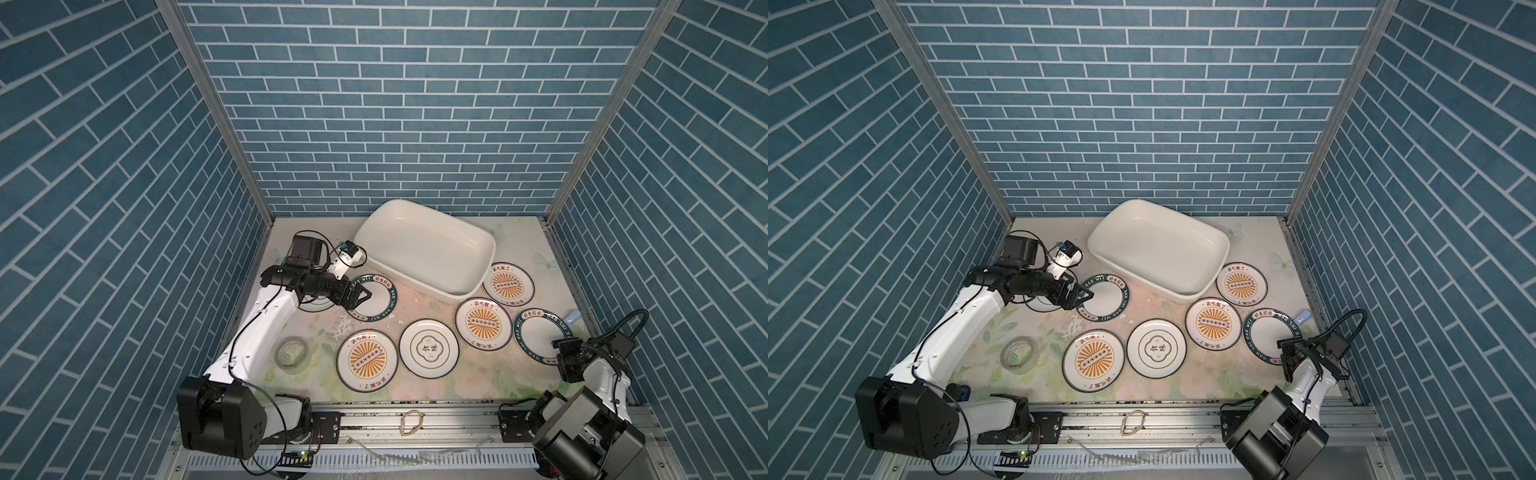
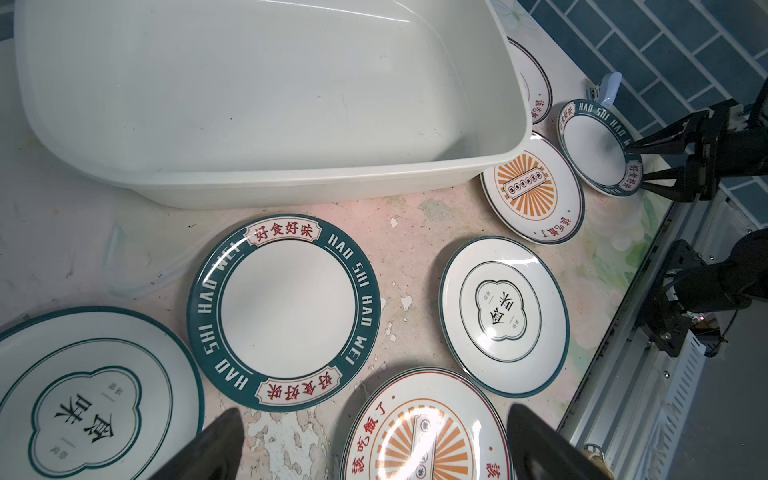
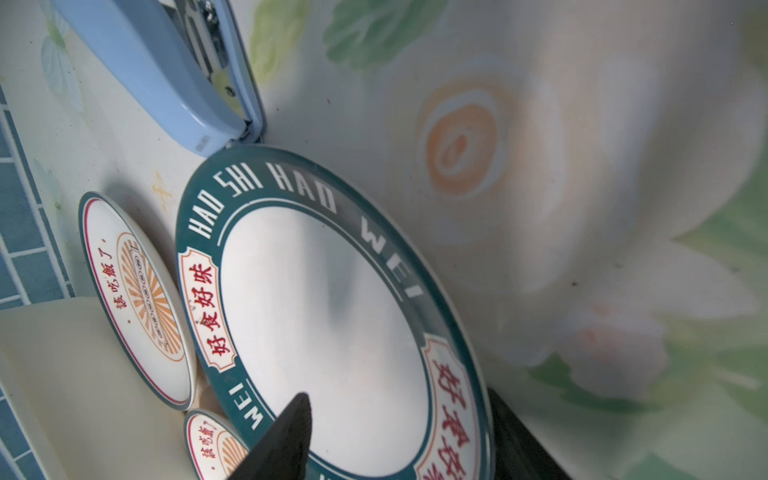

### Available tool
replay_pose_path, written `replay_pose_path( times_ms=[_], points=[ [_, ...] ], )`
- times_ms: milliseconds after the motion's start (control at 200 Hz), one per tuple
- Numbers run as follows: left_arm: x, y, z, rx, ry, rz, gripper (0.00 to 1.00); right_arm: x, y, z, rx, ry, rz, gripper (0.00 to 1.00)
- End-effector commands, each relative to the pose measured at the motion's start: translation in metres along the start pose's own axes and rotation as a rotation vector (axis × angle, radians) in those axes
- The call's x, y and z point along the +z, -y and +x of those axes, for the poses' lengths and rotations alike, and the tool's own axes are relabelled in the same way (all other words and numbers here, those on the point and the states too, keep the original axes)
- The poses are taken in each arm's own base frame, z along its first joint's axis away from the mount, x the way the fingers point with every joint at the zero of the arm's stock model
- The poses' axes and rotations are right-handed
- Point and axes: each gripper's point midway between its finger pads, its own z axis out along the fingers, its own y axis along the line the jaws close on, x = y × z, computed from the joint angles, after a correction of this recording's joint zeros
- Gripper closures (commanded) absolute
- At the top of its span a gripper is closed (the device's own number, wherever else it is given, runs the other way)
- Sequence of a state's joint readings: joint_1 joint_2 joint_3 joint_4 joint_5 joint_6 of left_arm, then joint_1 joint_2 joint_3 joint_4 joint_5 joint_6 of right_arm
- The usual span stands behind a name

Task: Place the plates into the plastic bin on the countertop
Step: 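Close the right gripper on the plate rim and tilt the plate up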

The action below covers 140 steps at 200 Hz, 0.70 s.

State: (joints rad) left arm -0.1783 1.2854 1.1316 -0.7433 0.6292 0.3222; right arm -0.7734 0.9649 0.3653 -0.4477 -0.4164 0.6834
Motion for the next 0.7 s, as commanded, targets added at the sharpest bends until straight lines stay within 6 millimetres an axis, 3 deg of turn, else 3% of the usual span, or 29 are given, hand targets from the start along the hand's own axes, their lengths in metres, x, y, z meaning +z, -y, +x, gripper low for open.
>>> replay_pose_path(
  times_ms=[0, 695],
  points=[
    [0.0008, 0.0063, -0.0101, 0.028, 0.028, 0.021, 0.01, 0.0063, 0.0091, 0.0125, 0.042, -0.056, 0.019, 0.39],
    [0.0018, 0.0090, -0.0138, 0.032, 0.042, 0.031, 0.01, 0.0082, 0.0061, 0.0167, 0.040, -0.077, -0.005, 0.52]
  ],
)
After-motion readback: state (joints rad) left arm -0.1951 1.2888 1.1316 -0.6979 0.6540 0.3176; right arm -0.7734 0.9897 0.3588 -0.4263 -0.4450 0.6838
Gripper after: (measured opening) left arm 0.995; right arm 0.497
